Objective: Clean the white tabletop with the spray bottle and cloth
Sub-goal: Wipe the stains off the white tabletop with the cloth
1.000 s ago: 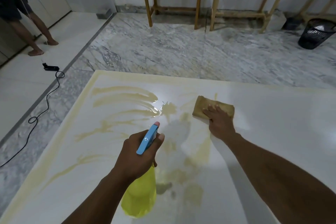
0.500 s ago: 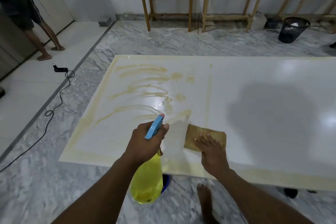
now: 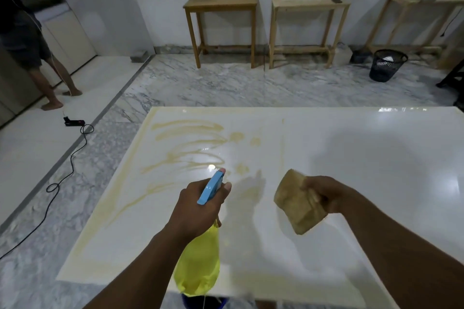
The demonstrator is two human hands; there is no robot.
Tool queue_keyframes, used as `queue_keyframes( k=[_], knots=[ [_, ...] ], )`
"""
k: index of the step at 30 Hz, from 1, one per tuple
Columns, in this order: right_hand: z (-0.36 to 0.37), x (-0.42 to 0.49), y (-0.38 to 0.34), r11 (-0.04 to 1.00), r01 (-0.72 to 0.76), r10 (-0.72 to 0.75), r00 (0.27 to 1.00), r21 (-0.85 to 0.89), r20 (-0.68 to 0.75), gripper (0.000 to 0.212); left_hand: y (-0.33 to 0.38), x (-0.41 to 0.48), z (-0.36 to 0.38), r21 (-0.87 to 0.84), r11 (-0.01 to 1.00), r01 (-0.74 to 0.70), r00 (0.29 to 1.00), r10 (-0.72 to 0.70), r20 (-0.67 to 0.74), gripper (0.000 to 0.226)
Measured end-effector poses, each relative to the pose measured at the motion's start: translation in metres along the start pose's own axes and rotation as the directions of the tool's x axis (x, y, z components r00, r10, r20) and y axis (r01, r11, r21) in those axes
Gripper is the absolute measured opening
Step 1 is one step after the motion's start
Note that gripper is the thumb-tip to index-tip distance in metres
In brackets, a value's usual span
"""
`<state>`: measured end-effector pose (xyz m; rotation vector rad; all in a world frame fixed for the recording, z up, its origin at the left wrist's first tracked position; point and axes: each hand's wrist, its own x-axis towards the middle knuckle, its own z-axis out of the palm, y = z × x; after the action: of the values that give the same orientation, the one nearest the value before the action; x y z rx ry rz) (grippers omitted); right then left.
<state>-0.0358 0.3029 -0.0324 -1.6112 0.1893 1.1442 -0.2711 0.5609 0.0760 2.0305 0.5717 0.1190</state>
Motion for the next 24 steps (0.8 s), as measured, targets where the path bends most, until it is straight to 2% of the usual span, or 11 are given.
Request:
queue_keyframes(
  k=[2,5,7,8,10,12,14,16,19,20,24],
  knots=[
    [-0.026,0.026,-0.052,0.988,0.031,-0.05,0.991,-0.151,-0.124,0.035,0.008,0.036,0.006,-0.006,1.0,-0.001,1.0,0.001,0.002,0.025],
    [-0.054,0.066,-0.143,0.896,0.168,-0.266,0.944,-0.411,-0.195,0.018,0.021,0.095,0.016,-0.042,0.999,0.031,0.999,-0.03,0.024,0.034],
    [-0.067,0.097,-0.194,0.747,0.21,-0.421,0.884,-0.631,-0.203,0.018,0.031,0.133,0.024,-0.068,0.996,0.061,0.998,-0.059,0.022,0.055],
    [-0.071,0.114,-0.215,0.671,0.214,-0.48,0.856,-0.71,-0.195,0.015,0.035,0.15,0.028,-0.07,0.996,0.06,0.998,-0.058,0.02,0.057],
    [-0.082,0.158,-0.242,0.529,0.185,-0.552,0.816,-0.829,-0.17,0.017,0.041,0.185,0.039,-0.07,0.997,0.043,0.999,-0.042,0.02,0.045],
    [-0.091,0.205,-0.248,0.4,0.151,-0.579,0.806,-0.904,-0.122,0.035,0.042,0.214,0.049,-0.086,0.996,0.026,0.999,-0.023,0.038,0.028],
    [-0.1,0.247,-0.233,0.302,0.126,-0.532,0.845,-0.945,-0.057,0.044,0.04,0.235,0.059,-0.093,0.995,0.016,0.998,-0.011,0.054,0.022],
    [-0.104,0.272,-0.207,0.219,0.114,-0.494,0.869,-0.969,-0.01,0.053,0.035,0.248,0.065,-0.087,0.996,0.021,0.998,-0.016,0.058,0.03],
    [-0.107,0.296,-0.175,-0.012,0.099,-0.599,0.796,-0.995,0.086,0.068,0.023,0.263,0.071,-0.098,0.994,0.052,0.997,-0.046,0.059,0.049],
    [-0.106,0.3,-0.171,-0.06,0.087,-0.632,0.768,-0.994,0.105,0.071,0.018,0.267,0.073,-0.098,0.994,0.057,0.997,-0.051,0.057,0.054],
    [-0.105,0.307,-0.158,-0.031,0.164,-0.665,0.733,-0.986,0.142,0.063,0.002,0.273,0.079,-0.065,0.995,0.07,0.996,-0.066,0.061,0.06]
  ],
)
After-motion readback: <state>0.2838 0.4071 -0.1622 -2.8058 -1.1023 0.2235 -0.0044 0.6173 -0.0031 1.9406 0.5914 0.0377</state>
